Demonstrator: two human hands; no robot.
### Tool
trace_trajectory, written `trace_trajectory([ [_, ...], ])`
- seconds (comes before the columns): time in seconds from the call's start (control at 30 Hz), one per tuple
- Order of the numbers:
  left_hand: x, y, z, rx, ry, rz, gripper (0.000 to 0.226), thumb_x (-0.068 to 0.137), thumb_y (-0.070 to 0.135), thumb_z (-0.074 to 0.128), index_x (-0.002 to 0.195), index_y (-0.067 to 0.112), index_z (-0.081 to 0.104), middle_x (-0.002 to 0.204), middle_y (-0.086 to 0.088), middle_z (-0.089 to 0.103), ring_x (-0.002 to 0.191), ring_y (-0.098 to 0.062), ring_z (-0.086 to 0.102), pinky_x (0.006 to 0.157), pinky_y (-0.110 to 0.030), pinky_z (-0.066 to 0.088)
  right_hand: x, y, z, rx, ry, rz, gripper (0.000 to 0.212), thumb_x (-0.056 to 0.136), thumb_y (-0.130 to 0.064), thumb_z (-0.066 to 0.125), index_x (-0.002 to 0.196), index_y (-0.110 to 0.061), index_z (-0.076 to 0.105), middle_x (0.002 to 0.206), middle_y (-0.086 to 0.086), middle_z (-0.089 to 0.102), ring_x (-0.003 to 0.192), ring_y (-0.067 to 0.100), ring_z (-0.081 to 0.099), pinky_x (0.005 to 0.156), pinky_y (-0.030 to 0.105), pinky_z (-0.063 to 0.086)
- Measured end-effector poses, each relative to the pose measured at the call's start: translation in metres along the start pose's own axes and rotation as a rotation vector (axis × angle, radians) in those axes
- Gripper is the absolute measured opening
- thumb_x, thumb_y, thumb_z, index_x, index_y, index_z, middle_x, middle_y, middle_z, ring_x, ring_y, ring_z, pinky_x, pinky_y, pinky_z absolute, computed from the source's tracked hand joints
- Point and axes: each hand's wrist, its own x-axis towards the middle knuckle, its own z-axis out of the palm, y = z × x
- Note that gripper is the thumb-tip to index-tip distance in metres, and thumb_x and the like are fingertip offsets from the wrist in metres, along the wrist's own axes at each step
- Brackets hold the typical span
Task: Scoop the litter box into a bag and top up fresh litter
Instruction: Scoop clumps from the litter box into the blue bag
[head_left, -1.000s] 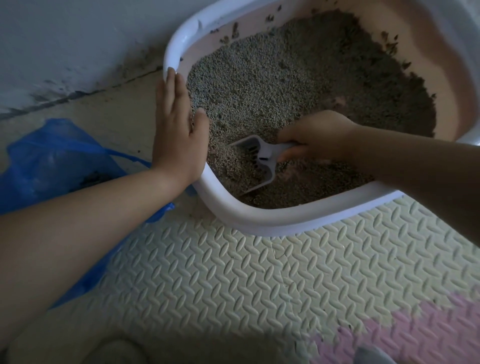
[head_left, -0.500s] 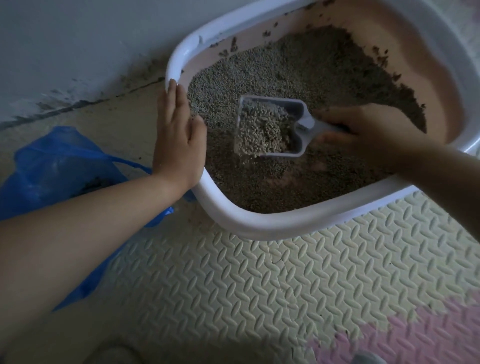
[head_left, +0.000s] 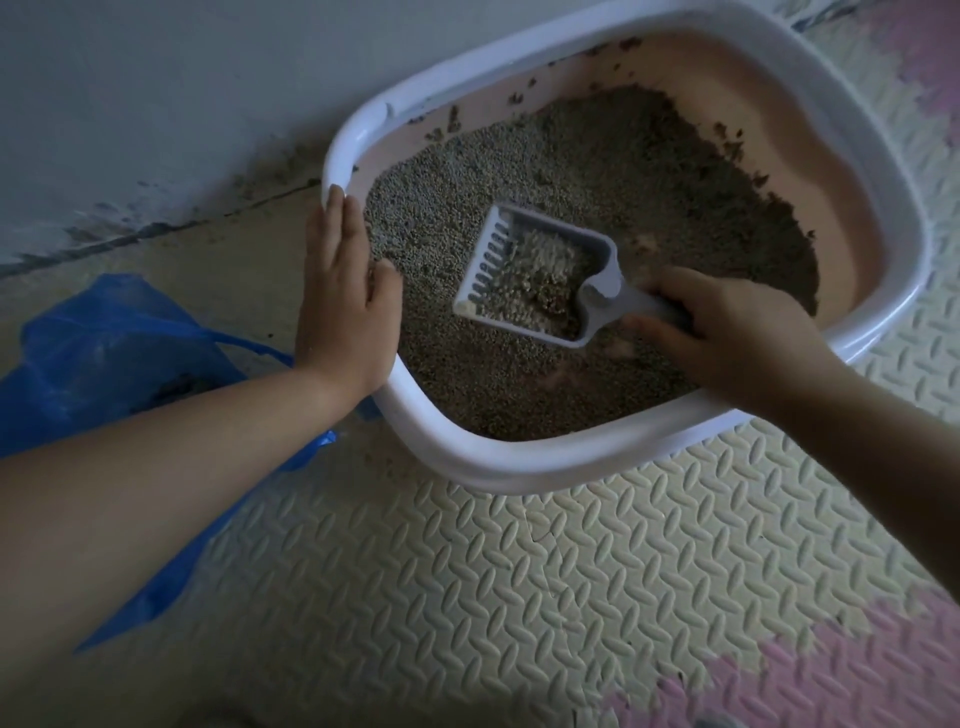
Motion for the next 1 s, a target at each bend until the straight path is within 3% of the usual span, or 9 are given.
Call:
trace_trajectory([
  [0.23, -0.0002, 0.0005, -0.0004, 0.01, 0.002, 0.001, 0.064, 0.093, 0.029, 0.025, 0.151, 0.007, 0.01, 0.16, -0.001, 0.0, 0.146, -0.013, -0.005, 0.119, -0.03, 0.001, -0.0029, -0.0053, -0.0005, 0.016, 0.049, 0.003, 0.029, 0.087, -0.043, 0.052, 0.099, -0.018, 0.06, 0.06, -0.009, 0.044, 0.053, 0.016, 0.042, 0.046, 0.023, 0.028],
  [0.4, -0.0006, 0.0001, -0.0001, 0.015, 0.001, 0.0, 0.063, 0.094, 0.027, 0.026, 0.152, 0.007, 0.01, 0.16, -0.002, 0.0, 0.146, -0.013, -0.006, 0.119, -0.029, 0.0, -0.0041, -0.0047, 0.0018, -0.014, 0.064, -0.01, 0.035, 0.087, -0.047, 0.044, 0.087, -0.015, 0.057, 0.06, -0.005, 0.049, 0.053, 0.019, 0.046, 0.046, 0.028, 0.031],
  [0.67, -0.0009, 0.0006, -0.0006, -0.002, 0.003, 0.001, 0.058, 0.098, 0.02, 0.028, 0.152, 0.008, 0.009, 0.16, 0.0, -0.002, 0.146, -0.011, -0.007, 0.118, -0.028, 0.0, -0.0065, -0.008, 0.0003, 0.021, 0.142, -0.019, 0.027, 0.09, -0.044, 0.05, 0.095, -0.02, 0.06, 0.07, -0.013, 0.045, 0.06, 0.011, 0.042, 0.049, 0.026, 0.03],
  [0.8, 0.0, 0.0003, 0.0001, -0.001, 0.008, 0.004, 0.058, 0.098, 0.019, 0.029, 0.152, 0.008, 0.009, 0.16, 0.0, -0.001, 0.146, -0.012, -0.007, 0.118, -0.027, 0.0, -0.0061, -0.007, 0.0008, -0.002, 0.143, -0.004, 0.025, 0.088, -0.043, 0.052, 0.093, -0.02, 0.061, 0.068, -0.008, 0.051, 0.059, 0.019, 0.05, 0.048, 0.026, 0.032],
  [1.0, -0.0002, 0.0003, 0.0006, -0.006, 0.014, 0.008, 0.058, 0.098, 0.018, 0.03, 0.151, 0.007, 0.01, 0.16, -0.002, 0.0, 0.146, -0.013, -0.006, 0.117, -0.025, -0.001, -0.0047, -0.0078, 0.0003, 0.025, 0.103, 0.026, 0.025, 0.086, -0.043, 0.052, 0.09, -0.021, 0.061, 0.06, -0.013, 0.044, 0.053, 0.014, 0.043, 0.046, 0.023, 0.029],
])
